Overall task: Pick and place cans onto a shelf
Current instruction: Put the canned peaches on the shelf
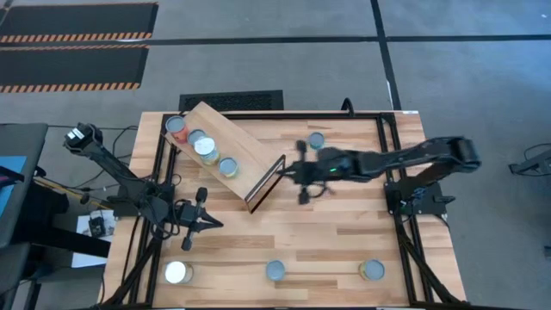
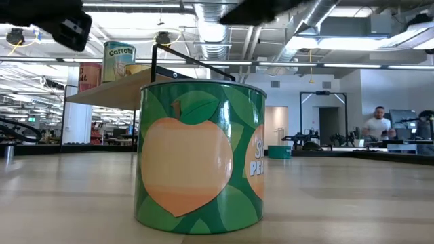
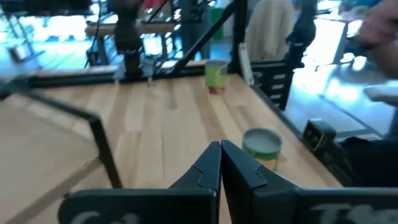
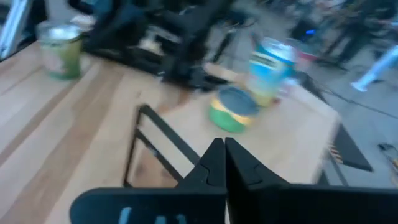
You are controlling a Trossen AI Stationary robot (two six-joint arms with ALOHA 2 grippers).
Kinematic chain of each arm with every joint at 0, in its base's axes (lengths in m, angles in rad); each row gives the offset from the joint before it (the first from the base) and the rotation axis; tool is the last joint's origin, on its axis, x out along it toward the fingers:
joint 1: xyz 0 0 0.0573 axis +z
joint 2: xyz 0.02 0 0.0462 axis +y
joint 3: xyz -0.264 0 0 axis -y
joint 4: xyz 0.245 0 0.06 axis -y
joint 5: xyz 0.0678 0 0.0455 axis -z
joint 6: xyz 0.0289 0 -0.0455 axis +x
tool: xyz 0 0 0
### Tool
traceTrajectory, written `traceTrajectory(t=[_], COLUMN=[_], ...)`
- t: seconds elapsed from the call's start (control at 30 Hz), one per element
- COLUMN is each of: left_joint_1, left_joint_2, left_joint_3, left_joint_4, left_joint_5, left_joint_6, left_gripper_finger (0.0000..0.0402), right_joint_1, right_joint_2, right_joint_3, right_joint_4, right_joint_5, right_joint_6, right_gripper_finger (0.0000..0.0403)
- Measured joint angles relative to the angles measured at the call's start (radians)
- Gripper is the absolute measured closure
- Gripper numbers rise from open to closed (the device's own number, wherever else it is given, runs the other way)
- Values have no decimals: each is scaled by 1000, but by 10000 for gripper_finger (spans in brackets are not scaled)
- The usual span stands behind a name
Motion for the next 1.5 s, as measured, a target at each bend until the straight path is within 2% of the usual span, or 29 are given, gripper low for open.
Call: traceTrajectory(t=[0.1, 0.23, 0.5, 0.6, 0.7, 0.8, 0.9, 1.03, 1.2, 1.33, 1.5], left_joint_1=[44, 115, 282, 313, 313, 294, 255, 194, 116, 68, 27], left_joint_2=[-7, -69, -273, -339, -380, -375, -313, -161, 73, 232, 390], left_joint_3=[0, 0, 0, 0, 0, 0, 0, 11, 128, 272, 476], left_joint_4=[52, 53, -77, -150, -210, -203, -171, -46, -33, -104, -304], left_joint_5=[114, 230, 397, 442, 468, 483, 475, 449, 371, 342, 338], left_joint_6=[72, 129, 150, 151, 161, 149, 157, 183, 193, 198, 185], left_gripper_finger=[401, 401, 401, 401, 401, 401, 401, 401, 401, 401, 401], right_joint_1=[-49, -130, -245, -223, -150, -63, 13, 75, 86, 85, 85], right_joint_2=[-124, -235, -293, -292, -287, -286, -283, -282, -282, -282, -282], right_joint_3=[-170, -323, -465, -471, -469, -470, -469, -469, -469, -469, -469], right_joint_4=[97, 111, 112, 99, 101, 89, 82, 96, 97, 99, 132], right_joint_5=[8, 8, -5, -38, -48, 12, 73, 81, 83, 86, 86], right_joint_6=[52, 123, 146, 148, 139, 129, 128, 126, 152, 160, 164], right_gripper_finger=[395, 387, 388, 389, 388, 388, 388, 386, 388, 386, 384])
